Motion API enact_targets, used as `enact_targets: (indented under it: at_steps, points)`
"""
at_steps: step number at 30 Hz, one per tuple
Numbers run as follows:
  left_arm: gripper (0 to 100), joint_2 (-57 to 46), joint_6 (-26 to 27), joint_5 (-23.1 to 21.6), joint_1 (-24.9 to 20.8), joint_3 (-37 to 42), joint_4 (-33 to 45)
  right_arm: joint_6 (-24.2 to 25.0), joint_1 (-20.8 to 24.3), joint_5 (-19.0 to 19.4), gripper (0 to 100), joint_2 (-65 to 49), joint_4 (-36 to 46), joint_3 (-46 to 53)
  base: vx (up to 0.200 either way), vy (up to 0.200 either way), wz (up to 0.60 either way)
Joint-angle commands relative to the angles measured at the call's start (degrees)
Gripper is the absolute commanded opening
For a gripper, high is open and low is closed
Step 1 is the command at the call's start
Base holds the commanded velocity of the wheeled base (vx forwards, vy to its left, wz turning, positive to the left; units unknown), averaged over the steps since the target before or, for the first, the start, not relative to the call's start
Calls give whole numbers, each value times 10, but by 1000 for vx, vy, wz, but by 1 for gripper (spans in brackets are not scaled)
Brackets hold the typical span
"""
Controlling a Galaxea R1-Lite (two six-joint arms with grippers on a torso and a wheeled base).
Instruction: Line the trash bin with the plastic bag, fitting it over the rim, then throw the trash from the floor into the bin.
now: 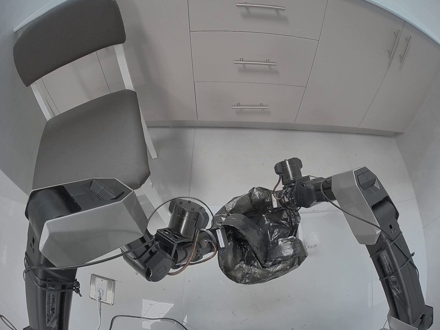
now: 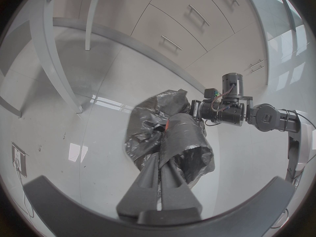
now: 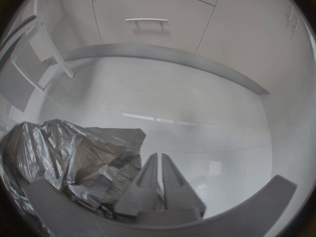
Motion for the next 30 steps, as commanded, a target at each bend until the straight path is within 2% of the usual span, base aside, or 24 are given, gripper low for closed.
enact_targets:
  at_steps: [1,7,15,30]
  points:
    - [0,1,0,-1,0,0,0,1,2,1,100,20,11,0,0,0,0]
    - [0,1,0,0,0,0,0,2,6,0,100,25,19,0,0,0,0]
    - [0,2,0,0,0,0,0,-1,12,0,100,14,75,0,0,0,0]
    - [0,2,1,0,0,0,0,-2,-11,-9,100,-63,48,0,0,0,0]
